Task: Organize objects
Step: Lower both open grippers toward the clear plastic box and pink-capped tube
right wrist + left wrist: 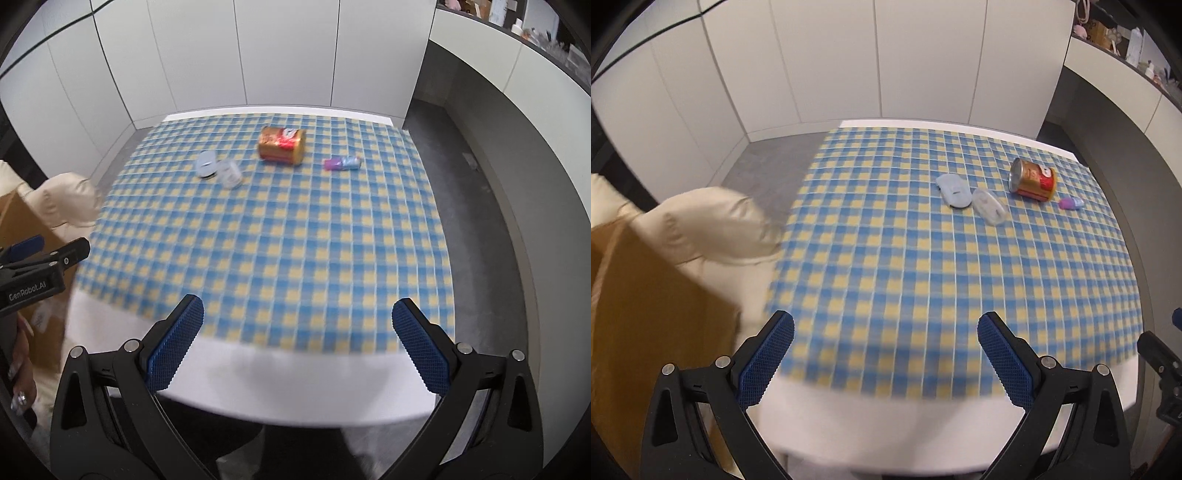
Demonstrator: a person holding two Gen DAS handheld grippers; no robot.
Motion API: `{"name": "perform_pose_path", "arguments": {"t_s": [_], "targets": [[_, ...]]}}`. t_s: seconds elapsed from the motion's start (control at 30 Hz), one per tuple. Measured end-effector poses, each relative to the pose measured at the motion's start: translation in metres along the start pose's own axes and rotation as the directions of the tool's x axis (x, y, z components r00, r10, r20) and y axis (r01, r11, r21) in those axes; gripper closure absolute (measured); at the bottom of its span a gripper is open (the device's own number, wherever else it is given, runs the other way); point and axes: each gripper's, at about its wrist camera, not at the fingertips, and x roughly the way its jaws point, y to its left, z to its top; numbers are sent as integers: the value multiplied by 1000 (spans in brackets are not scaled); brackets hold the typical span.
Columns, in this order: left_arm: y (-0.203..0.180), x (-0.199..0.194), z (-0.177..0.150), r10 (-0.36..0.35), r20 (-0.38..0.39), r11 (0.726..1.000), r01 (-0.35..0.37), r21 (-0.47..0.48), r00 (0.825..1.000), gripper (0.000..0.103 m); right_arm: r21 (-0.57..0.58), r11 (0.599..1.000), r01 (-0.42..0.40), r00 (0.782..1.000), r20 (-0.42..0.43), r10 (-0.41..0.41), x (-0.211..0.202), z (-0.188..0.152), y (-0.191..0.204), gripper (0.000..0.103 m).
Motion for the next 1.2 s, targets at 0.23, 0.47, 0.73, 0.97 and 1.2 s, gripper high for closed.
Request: {"name": "perform_pose_path", "arguments": {"t_s": [0.23, 0.47, 0.73, 0.97, 1.2], "targets": [[-6, 80, 46, -22, -11, 999, 23, 40, 1000, 3, -5, 1000, 24, 1000, -21, -24, 72, 39, -30, 0], [-14, 126, 76, -175, -10, 981, 175, 84, 985, 3, 63, 998, 24, 999, -29, -22, 148, 74, -73, 0], [-44, 161, 89, -85, -3, 958, 82, 274, 996, 3, 54, 998, 27, 1000, -10, -26, 202, 112, -87, 0], [-61, 175, 98, -80, 24, 920, 65, 386, 996, 3, 19, 998, 63, 997, 49, -64, 224, 135, -74, 11], [-70, 184, 110, -100, 51, 901, 69, 427, 994, 2, 53, 998, 32, 995, 94, -37, 219, 134, -87, 43]]}}
